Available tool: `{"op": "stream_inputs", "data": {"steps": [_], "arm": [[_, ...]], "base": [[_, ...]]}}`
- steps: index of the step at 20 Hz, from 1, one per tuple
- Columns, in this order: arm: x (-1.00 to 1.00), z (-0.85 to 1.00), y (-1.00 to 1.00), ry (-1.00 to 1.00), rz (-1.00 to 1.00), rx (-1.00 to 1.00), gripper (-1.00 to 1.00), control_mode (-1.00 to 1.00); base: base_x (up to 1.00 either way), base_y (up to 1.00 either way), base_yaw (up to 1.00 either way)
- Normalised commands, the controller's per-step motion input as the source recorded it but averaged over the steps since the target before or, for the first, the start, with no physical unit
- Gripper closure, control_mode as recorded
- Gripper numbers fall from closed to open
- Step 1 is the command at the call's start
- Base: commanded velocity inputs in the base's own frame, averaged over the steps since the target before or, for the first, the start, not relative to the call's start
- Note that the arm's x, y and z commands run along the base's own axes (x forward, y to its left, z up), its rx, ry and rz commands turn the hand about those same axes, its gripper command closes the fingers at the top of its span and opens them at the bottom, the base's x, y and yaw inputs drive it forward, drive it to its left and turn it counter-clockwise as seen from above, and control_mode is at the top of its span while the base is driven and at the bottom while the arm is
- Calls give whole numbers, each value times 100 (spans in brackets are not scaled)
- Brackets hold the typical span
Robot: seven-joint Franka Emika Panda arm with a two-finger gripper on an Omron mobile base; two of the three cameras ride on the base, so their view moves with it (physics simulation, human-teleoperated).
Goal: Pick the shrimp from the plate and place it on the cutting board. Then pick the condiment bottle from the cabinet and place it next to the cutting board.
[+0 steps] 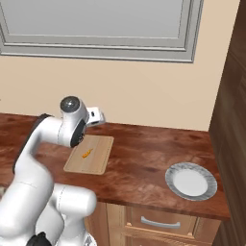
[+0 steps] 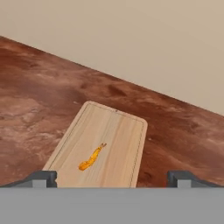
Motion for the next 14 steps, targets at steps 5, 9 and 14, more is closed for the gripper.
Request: {"op": "stream_inputs", "data": {"steps": [5,9,14], "arm": [[-41,32,-1,-14,0,0,-100,-100],[-46,37,-1,-15,0,0,-100,-100],[-53,42,-6,-17,0,0,-100,-100]], "base": [[0,0,0],[0,0,0],[0,0,0]]}}
